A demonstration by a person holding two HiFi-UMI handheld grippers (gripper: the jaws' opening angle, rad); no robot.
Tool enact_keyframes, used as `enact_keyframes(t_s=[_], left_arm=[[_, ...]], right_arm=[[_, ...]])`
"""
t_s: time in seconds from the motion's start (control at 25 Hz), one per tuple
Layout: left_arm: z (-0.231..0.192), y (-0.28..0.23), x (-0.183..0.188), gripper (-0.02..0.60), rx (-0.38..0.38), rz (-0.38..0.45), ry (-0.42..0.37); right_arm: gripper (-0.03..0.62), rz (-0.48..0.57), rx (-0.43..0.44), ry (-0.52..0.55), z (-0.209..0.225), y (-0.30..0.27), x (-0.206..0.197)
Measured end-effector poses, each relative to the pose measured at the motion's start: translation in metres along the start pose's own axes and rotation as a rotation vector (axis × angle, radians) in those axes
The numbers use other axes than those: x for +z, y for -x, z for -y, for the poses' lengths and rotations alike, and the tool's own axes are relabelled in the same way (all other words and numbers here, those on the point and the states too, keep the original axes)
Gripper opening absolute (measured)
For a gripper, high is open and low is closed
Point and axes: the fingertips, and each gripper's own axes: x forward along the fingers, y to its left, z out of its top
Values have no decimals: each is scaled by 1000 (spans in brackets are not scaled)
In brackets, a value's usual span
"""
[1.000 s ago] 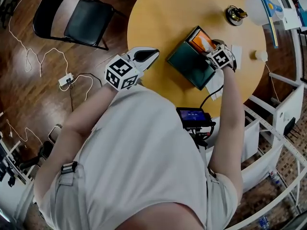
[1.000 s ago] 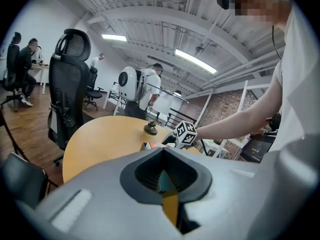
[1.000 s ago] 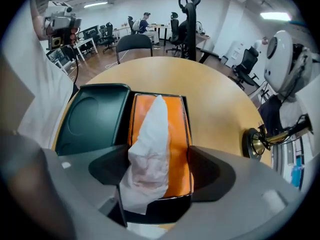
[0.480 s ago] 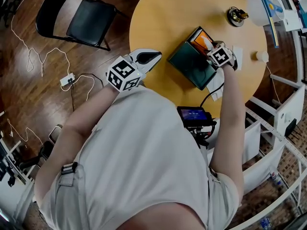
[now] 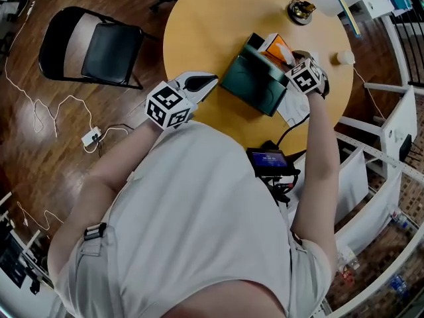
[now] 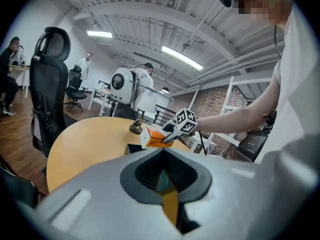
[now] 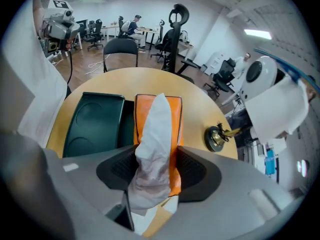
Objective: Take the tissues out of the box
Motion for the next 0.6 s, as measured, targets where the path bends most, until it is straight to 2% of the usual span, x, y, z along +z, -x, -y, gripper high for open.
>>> enact_keyframes(t_s=[0.12,0.24,0.44,0.6], left_arm=[[11,-16,5,0,-60,-10,-29],[25,-31,8,0,-120,-21,-53],[48,-47,3,0,-203,-55,-86],[58,-55,2,0,-241,-73,-102]], right_arm=[[229,-26,-53,-81,11,25,-40],[229,-84,-91,-183,6,44,-97],[232,-163,-105,-339,-37,64,-185],[233,-198,-96,-409,-78,63,-228]])
